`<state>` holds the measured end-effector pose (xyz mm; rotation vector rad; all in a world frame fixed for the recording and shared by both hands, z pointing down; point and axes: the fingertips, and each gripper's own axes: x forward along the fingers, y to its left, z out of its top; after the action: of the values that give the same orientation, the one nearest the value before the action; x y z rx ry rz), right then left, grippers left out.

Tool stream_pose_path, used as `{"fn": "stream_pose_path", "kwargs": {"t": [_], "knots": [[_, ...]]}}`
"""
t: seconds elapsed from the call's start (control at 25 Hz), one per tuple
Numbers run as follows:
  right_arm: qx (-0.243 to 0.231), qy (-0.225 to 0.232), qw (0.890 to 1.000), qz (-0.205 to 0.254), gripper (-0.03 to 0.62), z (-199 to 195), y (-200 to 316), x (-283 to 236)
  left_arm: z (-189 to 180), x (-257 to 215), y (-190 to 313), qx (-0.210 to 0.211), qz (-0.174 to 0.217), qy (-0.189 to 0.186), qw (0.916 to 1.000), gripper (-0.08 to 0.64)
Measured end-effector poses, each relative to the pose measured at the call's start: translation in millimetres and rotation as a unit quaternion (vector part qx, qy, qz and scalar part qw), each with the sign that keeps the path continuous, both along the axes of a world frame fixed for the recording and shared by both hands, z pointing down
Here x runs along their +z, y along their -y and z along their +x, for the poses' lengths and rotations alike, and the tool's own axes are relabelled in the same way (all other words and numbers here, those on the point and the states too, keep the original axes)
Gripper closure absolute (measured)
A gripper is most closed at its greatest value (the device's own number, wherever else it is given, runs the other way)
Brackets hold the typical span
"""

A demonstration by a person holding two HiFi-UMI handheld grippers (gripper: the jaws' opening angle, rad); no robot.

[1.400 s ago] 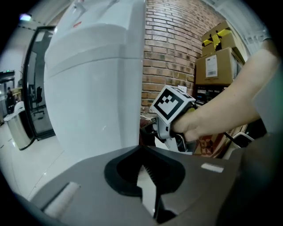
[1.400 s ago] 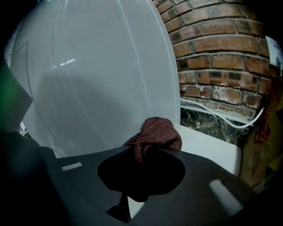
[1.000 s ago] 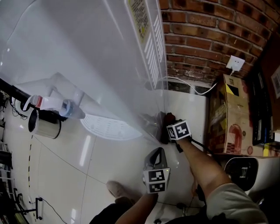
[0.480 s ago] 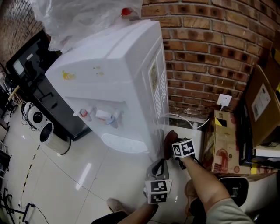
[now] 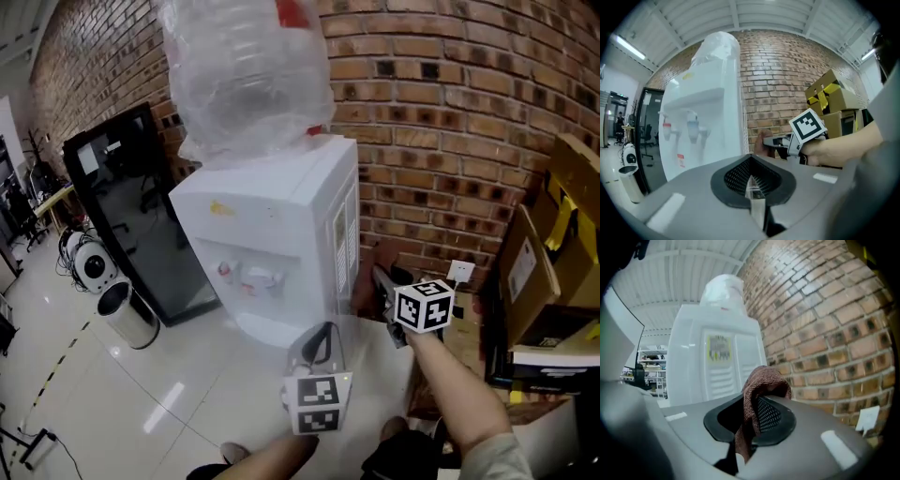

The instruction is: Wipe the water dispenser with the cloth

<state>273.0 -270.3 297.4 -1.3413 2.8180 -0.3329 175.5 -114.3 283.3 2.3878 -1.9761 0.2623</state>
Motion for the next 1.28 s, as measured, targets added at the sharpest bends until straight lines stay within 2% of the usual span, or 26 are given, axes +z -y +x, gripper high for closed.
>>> {"fn": "stream_pose_path", "kwargs": {"t": [0.12, 0.28, 0.4, 0.52, 0.68, 0.84, 1.04, 1.28], "knots": [[0.003, 0.023, 0.996, 0.088, 0.535, 0.9, 1.1, -96.6, 1.3, -41.5, -4.0, 0.006, 0.025, 0.003, 0.9997, 0.560], [-0.005, 0.037, 0.982, 0.184, 0.535, -10.7, -5.4, -205.7, -8.8, -80.3, -2.8, -0.003, 0.037, 0.006, 0.9993, 0.560], [-0.010, 0.034, 0.974, 0.224, 0.535, -23.6, -5.7, -258.2, -30.7, -109.5, 1.4, -0.039, 0.051, -0.003, 0.9980, 0.560], [-0.001, 0.021, 0.971, 0.238, 0.535, -30.8, 5.4, -285.8, -46.6, -140.4, 2.5, -0.066, 0.074, -0.002, 0.9951, 0.560], [0.007, -0.001, 0.976, 0.220, 0.535, -37.0, 25.7, -285.5, -48.6, -175.1, 2.9, -0.075, 0.102, -0.001, 0.9920, 0.560], [0.003, -0.038, 0.979, 0.198, 0.535, -46.8, 39.6, -259.8, -35.9, -183.3, 5.1, -0.067, 0.110, -0.004, 0.9916, 0.560], [0.008, -0.041, 0.981, 0.189, 0.535, -47.8, 46.2, -236.4, -20.9, -153.2, 7.3, -0.049, 0.084, -0.006, 0.9953, 0.560], [0.011, -0.050, 0.987, 0.156, 0.537, -43.8, 55.8, -181.8, -6.9, -84.6, 6.7, -0.033, 0.039, -0.015, 0.9986, 0.560]]}}
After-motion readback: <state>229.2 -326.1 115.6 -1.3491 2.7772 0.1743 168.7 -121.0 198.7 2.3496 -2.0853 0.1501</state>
